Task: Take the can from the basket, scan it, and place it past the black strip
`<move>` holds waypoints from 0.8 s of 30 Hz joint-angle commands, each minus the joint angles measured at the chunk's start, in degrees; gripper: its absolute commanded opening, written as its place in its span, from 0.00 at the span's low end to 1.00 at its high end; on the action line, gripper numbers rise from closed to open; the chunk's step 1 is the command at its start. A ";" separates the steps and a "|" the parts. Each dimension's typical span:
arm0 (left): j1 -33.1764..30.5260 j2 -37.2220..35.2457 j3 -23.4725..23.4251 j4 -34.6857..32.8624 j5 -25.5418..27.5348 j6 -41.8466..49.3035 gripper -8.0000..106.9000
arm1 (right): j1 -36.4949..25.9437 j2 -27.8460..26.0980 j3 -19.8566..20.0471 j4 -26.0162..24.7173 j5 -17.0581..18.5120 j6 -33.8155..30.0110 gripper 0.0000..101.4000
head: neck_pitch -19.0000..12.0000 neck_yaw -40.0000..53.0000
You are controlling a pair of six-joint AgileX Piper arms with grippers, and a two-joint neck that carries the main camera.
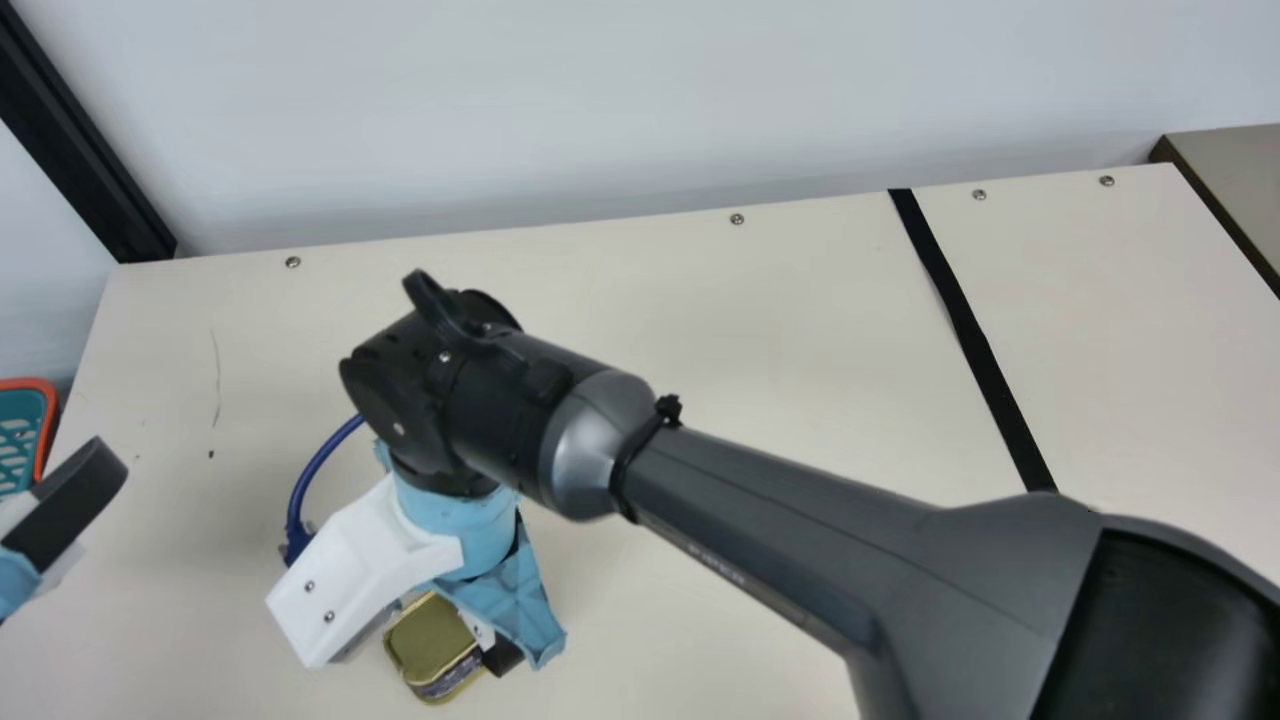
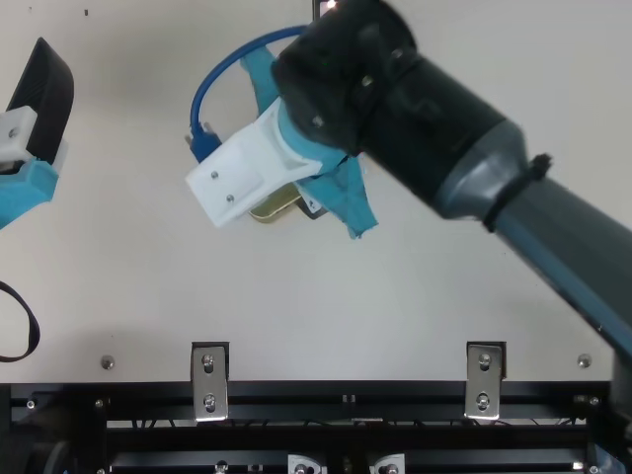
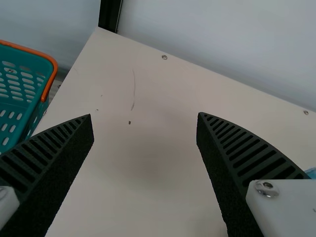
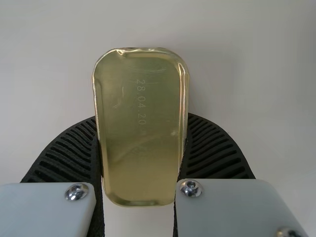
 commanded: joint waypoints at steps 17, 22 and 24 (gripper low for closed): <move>0.00 0.00 0.00 0.00 0.00 0.00 0.85 | -19.80 -9.77 1.20 31.23 -3.33 -7.20 0.00 | -0.42 -0.42; 0.00 0.00 0.00 0.00 0.00 0.00 0.85 | -24.78 -12.86 9.61 41.66 -7.05 -14.97 0.00 | -0.42 -0.42; 0.00 0.00 0.00 0.00 0.00 0.00 0.85 | -26.63 -13.80 12.92 46.05 -7.93 -18.65 0.00 | -0.42 -0.42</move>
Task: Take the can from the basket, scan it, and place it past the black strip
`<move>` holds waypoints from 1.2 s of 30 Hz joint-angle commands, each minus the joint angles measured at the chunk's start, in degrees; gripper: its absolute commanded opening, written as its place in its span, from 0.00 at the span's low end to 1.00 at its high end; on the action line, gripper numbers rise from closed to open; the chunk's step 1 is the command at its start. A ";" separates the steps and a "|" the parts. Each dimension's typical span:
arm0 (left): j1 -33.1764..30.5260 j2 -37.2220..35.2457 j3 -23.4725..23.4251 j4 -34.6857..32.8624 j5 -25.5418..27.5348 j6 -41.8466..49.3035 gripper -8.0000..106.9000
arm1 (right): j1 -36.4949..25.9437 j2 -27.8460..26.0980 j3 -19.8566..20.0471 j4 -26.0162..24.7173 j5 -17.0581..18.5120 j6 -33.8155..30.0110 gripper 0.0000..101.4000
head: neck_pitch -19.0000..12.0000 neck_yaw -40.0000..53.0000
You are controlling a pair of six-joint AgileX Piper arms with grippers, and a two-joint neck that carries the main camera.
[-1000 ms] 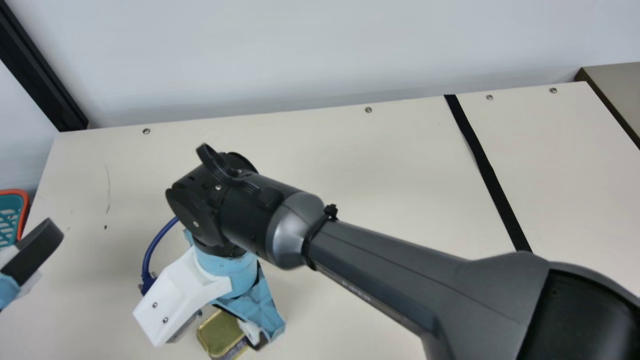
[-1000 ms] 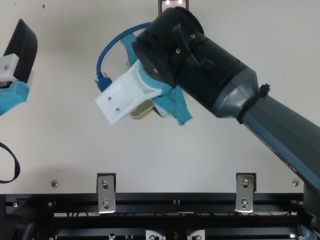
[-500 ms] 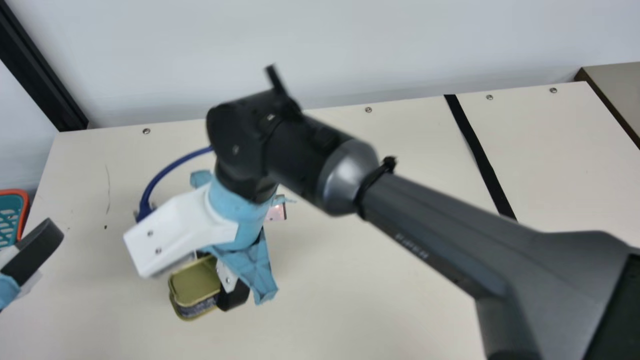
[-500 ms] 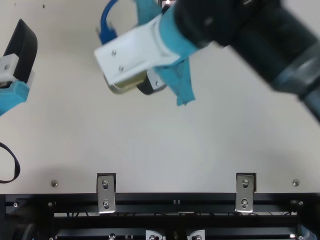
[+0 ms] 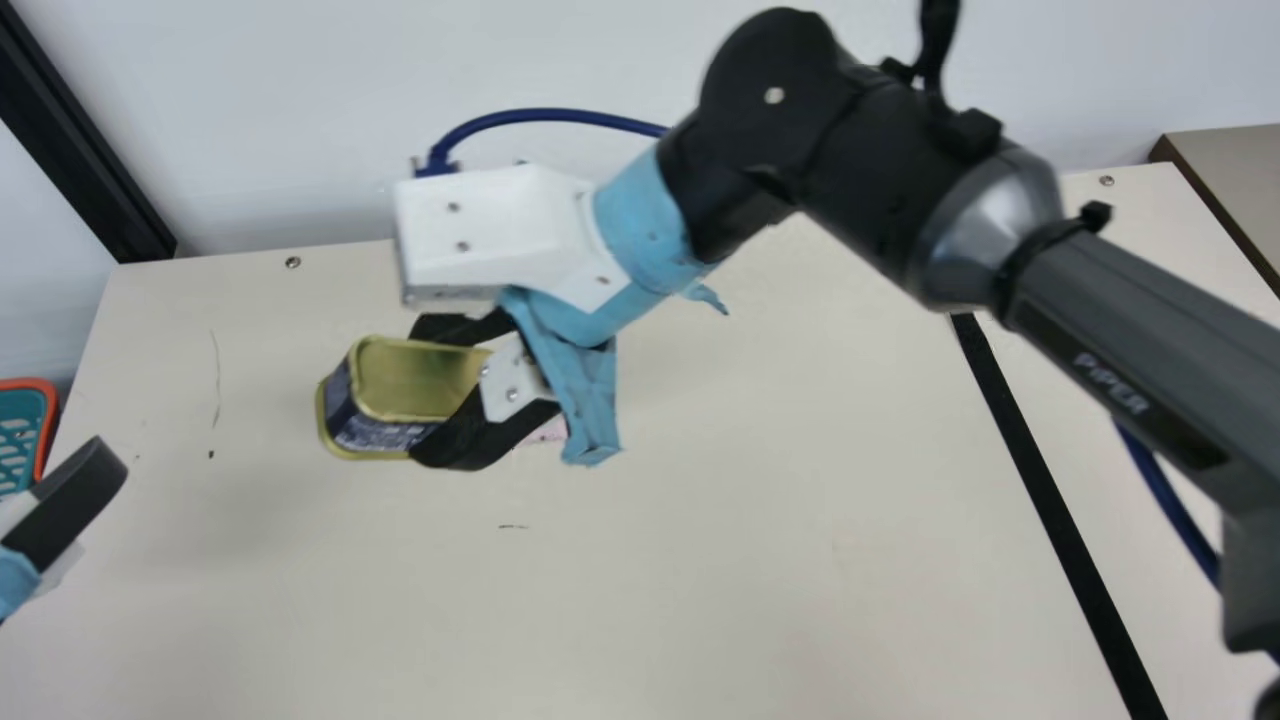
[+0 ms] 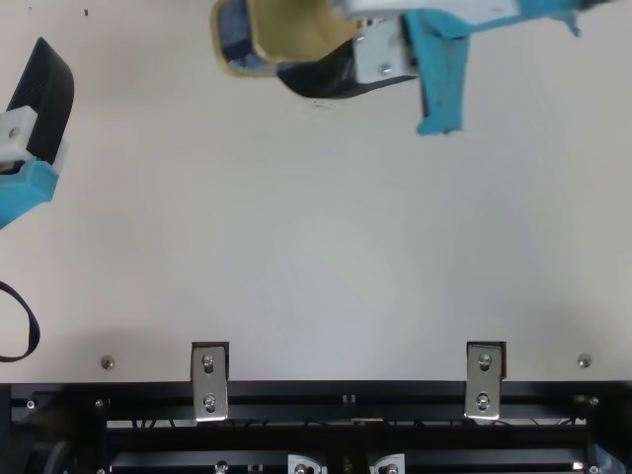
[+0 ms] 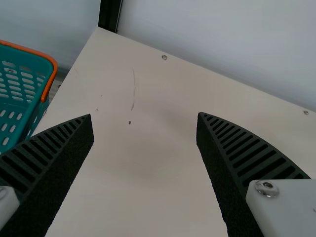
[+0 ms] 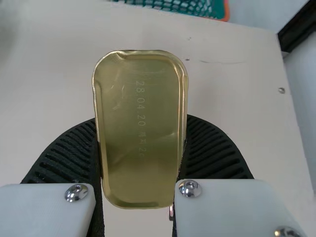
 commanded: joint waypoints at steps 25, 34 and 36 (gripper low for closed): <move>0.00 0.00 0.00 0.00 0.00 0.00 0.85 | -12.12 3.27 16.74 36.02 -1.76 -27.78 0.00 | -0.42 -0.42; 0.00 0.00 0.00 0.00 0.00 0.00 0.85 | -11.66 9.12 12.45 36.34 -2.95 -27.78 0.00 | -0.42 -0.42; 0.00 0.00 0.00 0.00 0.00 0.00 0.85 | -11.41 10.23 11.79 36.29 -3.24 -27.78 0.00 | -0.42 -0.42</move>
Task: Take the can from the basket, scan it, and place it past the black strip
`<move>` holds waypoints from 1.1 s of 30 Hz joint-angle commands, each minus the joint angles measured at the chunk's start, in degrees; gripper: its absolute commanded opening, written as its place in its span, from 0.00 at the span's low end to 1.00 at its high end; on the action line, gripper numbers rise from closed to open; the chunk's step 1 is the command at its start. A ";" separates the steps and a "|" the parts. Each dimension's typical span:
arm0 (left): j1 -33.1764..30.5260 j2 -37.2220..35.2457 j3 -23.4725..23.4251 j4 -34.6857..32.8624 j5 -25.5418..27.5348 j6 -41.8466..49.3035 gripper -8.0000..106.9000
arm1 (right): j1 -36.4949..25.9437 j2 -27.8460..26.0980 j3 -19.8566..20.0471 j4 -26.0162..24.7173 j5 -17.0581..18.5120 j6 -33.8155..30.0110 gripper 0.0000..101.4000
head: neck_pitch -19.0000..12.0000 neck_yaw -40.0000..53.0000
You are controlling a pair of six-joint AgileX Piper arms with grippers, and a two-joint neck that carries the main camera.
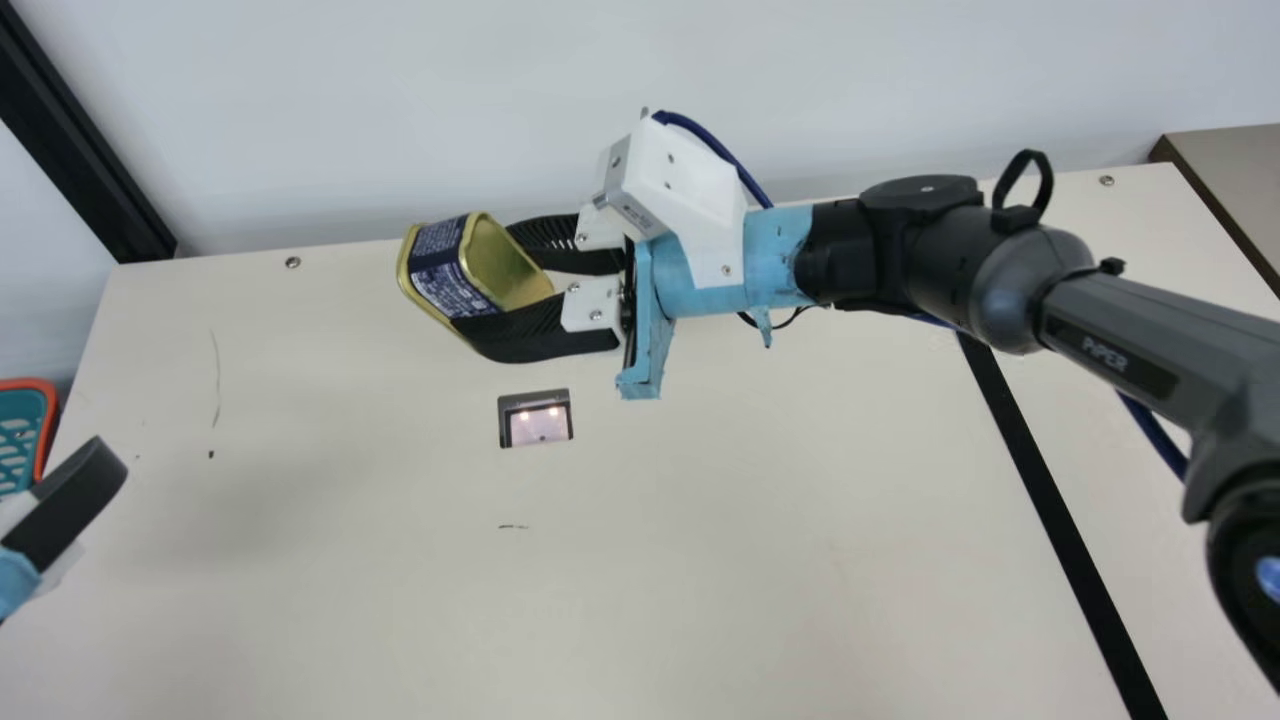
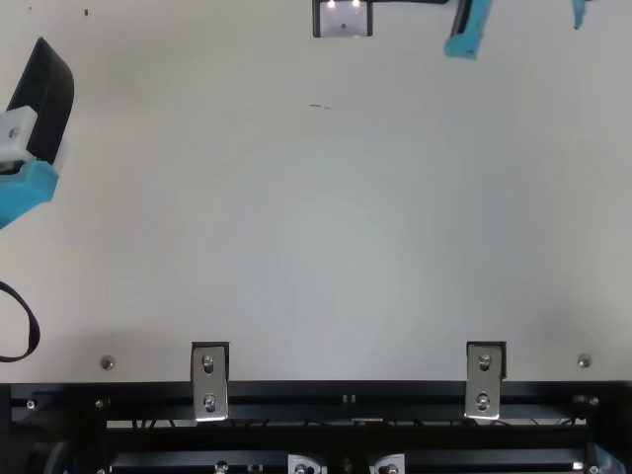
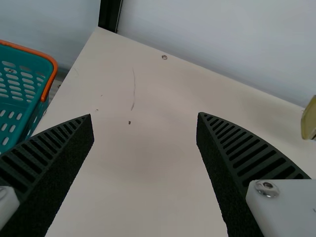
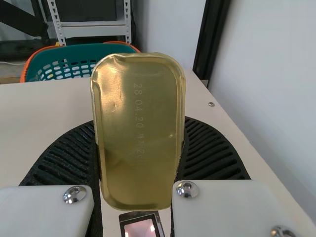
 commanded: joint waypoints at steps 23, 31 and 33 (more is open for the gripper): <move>0.00 0.00 0.00 0.00 0.00 0.00 0.85 | 0.82 5.12 -2.25 -0.91 -1.28 0.04 0.00 | -0.42 -0.42; 0.00 0.00 0.00 0.00 0.00 0.00 0.85 | -0.55 3.06 -2.82 1.07 -1.04 0.04 0.00 | -0.42 -0.42; 0.00 0.00 0.00 0.00 0.00 0.00 0.85 | -0.83 2.02 -2.42 0.97 -1.39 0.04 0.00 | -0.42 -0.42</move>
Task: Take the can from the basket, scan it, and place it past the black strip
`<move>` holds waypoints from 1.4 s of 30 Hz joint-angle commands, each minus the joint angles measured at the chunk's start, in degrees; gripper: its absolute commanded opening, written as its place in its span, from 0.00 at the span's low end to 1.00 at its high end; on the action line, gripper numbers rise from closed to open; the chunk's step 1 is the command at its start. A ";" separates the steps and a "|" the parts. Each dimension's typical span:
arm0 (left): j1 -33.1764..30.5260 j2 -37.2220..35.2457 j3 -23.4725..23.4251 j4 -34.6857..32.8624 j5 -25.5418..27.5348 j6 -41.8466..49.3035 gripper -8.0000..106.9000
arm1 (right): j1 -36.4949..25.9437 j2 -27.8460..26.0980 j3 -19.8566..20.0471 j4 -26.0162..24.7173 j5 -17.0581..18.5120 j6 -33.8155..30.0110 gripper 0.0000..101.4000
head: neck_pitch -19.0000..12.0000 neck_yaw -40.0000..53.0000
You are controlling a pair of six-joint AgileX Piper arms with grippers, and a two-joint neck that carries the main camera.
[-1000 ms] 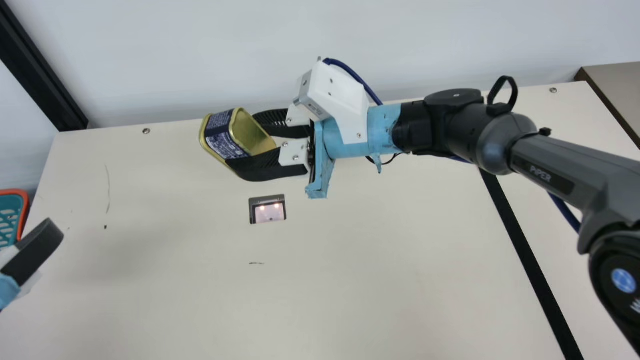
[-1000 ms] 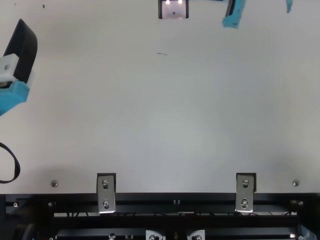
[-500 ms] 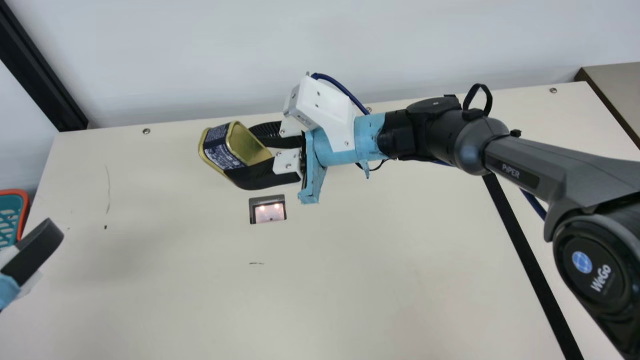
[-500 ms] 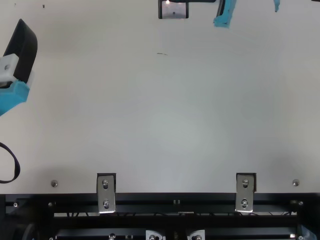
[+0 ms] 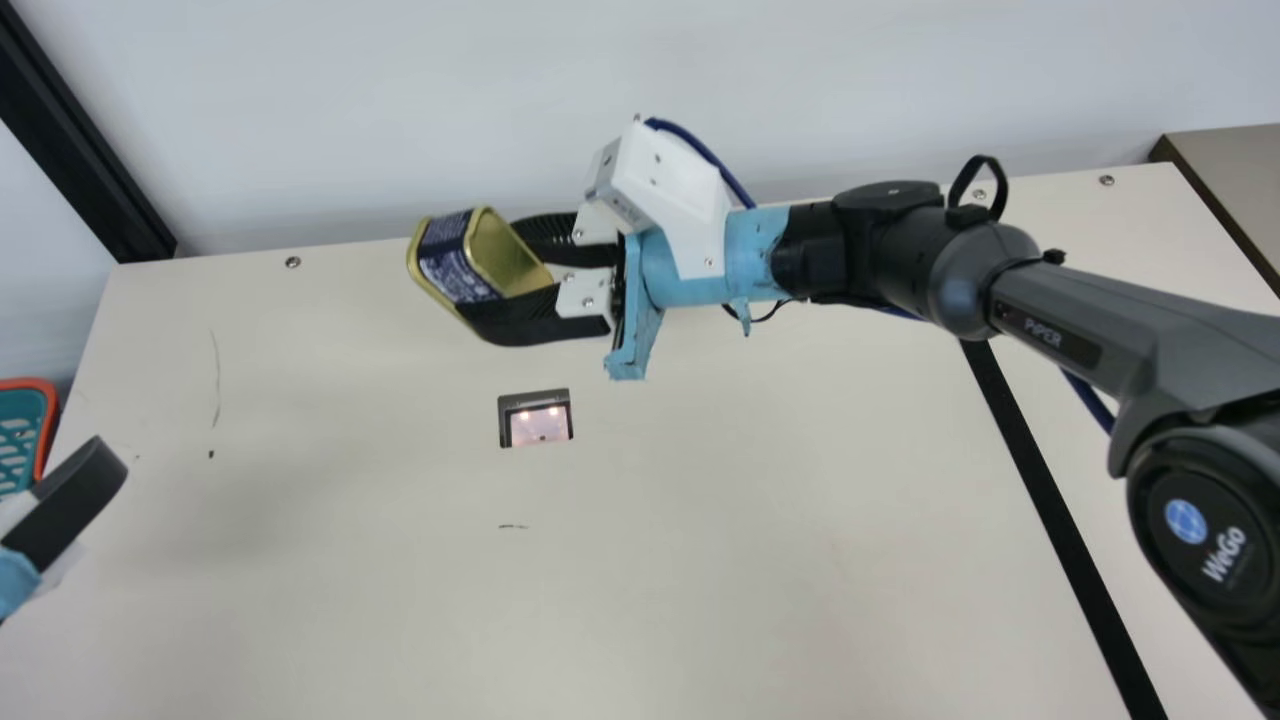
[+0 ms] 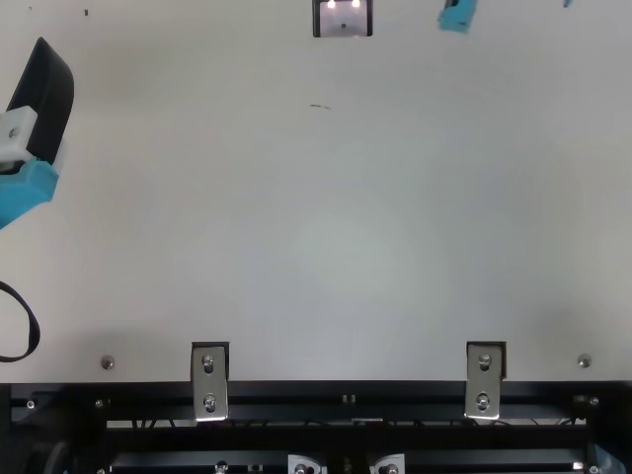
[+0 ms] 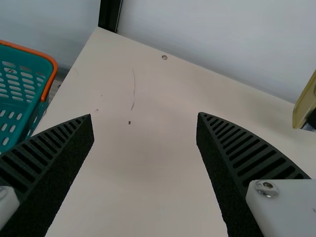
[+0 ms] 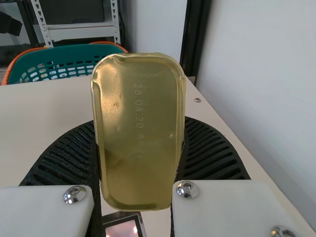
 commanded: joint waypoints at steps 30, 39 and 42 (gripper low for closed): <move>0.00 0.00 0.00 0.00 0.00 0.00 0.85 | -9.54 -26.58 16.11 -22.69 -14.79 13.05 0.00 | -3.28 -9.49; 0.00 0.00 0.00 0.00 0.00 0.00 0.85 | -13.71 -31.60 15.40 -36.43 -13.66 23.67 0.00 | -3.94 -15.87; 0.00 0.00 0.00 0.00 0.00 0.00 0.85 | -15.59 -33.06 15.46 -40.78 -13.18 26.83 0.00 | -3.94 -15.87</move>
